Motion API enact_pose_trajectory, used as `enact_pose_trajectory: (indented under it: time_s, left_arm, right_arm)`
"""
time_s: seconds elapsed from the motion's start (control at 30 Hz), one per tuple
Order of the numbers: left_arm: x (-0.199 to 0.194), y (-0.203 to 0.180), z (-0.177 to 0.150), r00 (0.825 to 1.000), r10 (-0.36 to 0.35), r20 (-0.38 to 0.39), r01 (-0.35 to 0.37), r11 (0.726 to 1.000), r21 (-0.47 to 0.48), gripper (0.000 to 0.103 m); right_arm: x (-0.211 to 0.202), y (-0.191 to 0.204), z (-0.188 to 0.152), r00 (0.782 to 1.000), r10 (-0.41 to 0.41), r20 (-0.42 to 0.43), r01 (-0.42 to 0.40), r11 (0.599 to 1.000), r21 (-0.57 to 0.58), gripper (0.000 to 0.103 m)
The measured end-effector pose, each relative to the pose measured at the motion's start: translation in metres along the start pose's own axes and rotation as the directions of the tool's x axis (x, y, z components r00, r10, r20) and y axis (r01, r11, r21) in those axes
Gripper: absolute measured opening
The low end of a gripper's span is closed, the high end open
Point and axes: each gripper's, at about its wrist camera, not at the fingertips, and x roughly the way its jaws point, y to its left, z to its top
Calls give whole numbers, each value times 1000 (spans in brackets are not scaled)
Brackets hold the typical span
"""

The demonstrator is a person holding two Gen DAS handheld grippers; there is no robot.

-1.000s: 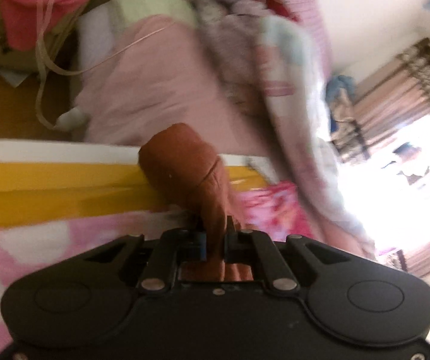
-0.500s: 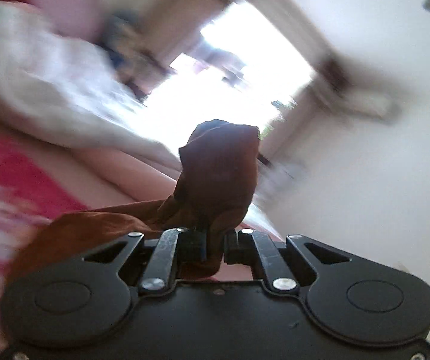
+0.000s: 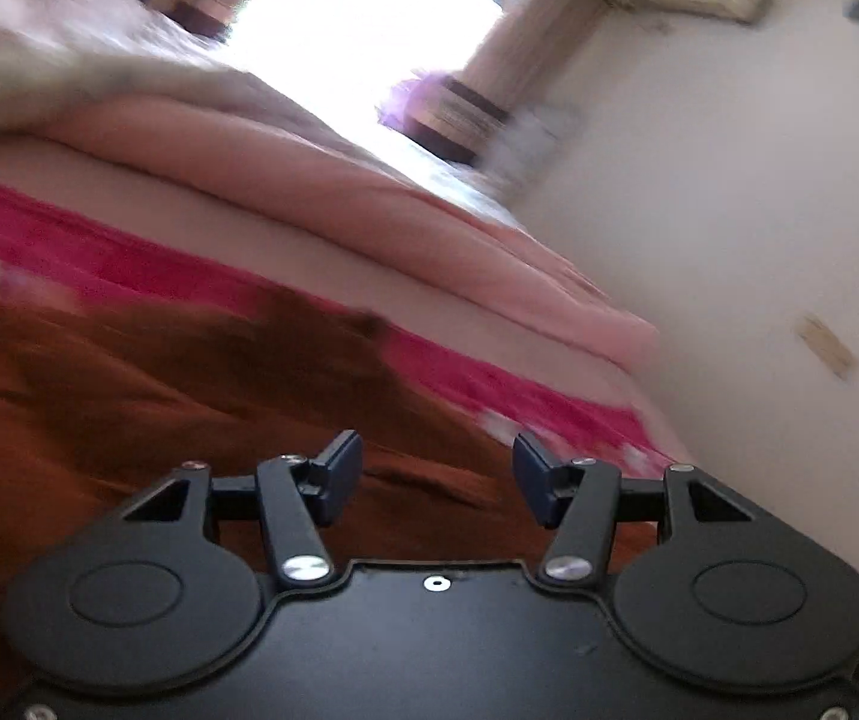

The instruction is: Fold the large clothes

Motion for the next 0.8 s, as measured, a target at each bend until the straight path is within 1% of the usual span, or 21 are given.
enact_pose_trajectory:
  time_s: [0.03, 0.07, 0.1, 0.17, 0.23, 0.3, 0.37, 0.4, 0.43, 0.47, 0.5, 0.53, 0.57, 0.6, 0.63, 0.67, 0.7, 0.77, 0.8]
  left_arm:
    - [-10, 21, 3, 999, 51, 19, -51, 999, -11, 57]
    - [-19, 37, 5, 993, 110, 34, -110, 994, -27, 57]
    - [-27, 52, 4, 986, 164, 43, -161, 986, -52, 57]
    - [-39, 80, -1, 972, 232, 43, -227, 969, -98, 57]
    - [-49, 103, -10, 962, 272, 35, -265, 953, -148, 57]
    - [-49, 115, -14, 962, 271, 25, -262, 947, -187, 57]
    - [-50, 119, -20, 973, 230, 23, -220, 952, -214, 57]
    - [-47, 117, -24, 978, 207, 17, -198, 954, -225, 57]
    - [-42, 115, -28, 982, 190, 9, -183, 956, -229, 57]
    - [-46, 110, -32, 985, 173, -2, -169, 957, -236, 57]
    - [-46, 107, -37, 988, 153, -11, -152, 958, -244, 57]
    - [-46, 101, -45, 990, 137, -20, -138, 959, -249, 57]
    - [-50, 97, -55, 989, 146, -28, -148, 954, -259, 57]
    - [-60, 93, -67, 985, 167, -50, -174, 948, -267, 57]
    - [-58, 94, -74, 978, 193, -72, -206, 939, -275, 57]
    - [-57, 97, -82, 970, 225, -92, -242, 924, -296, 57]
    - [-58, 99, -88, 965, 243, -97, -261, 913, -312, 57]
    - [-60, 110, -94, 965, 253, -70, -261, 898, -353, 57]
    - [-60, 117, -95, 965, 255, -59, -257, 885, -388, 57]
  right_arm:
    - [14, -5, 5, 998, 52, -27, -50, 997, 52, 88]
    - [29, -10, 10, 994, 96, -57, -90, 991, 103, 86]
    - [41, -12, 14, 989, 122, -78, -110, 983, 144, 84]
    - [72, -15, 22, 981, 157, -111, -130, 967, 221, 83]
    - [96, -13, 24, 979, 163, -124, -127, 959, 255, 81]
    - [119, -8, 25, 975, 172, -140, -127, 950, 284, 78]
    - [132, -1, 24, 974, 186, -125, -145, 948, 284, 72]
    - [136, 3, 25, 974, 196, -112, -158, 946, 284, 59]
    - [139, 6, 25, 973, 202, -112, -162, 943, 292, 41]
    - [142, 10, 25, 973, 194, -127, -150, 943, 296, 35]
    - [138, 15, 27, 973, 193, -125, -149, 944, 294, 27]
    - [130, 18, 28, 974, 203, -98, -171, 947, 270, 25]
    - [121, 25, 29, 977, 204, -67, -184, 956, 228, 25]
    - [115, 30, 30, 980, 193, -50, -180, 964, 196, 25]
    - [110, 34, 32, 981, 188, -38, -179, 969, 172, 25]
    - [106, 37, 34, 979, 199, -31, -191, 968, 162, 25]
    - [104, 39, 36, 977, 210, -31, -202, 966, 160, 25]
    - [102, 40, 39, 977, 213, -24, -207, 965, 158, 25]
    - [102, 41, 40, 977, 213, -23, -207, 966, 152, 25]
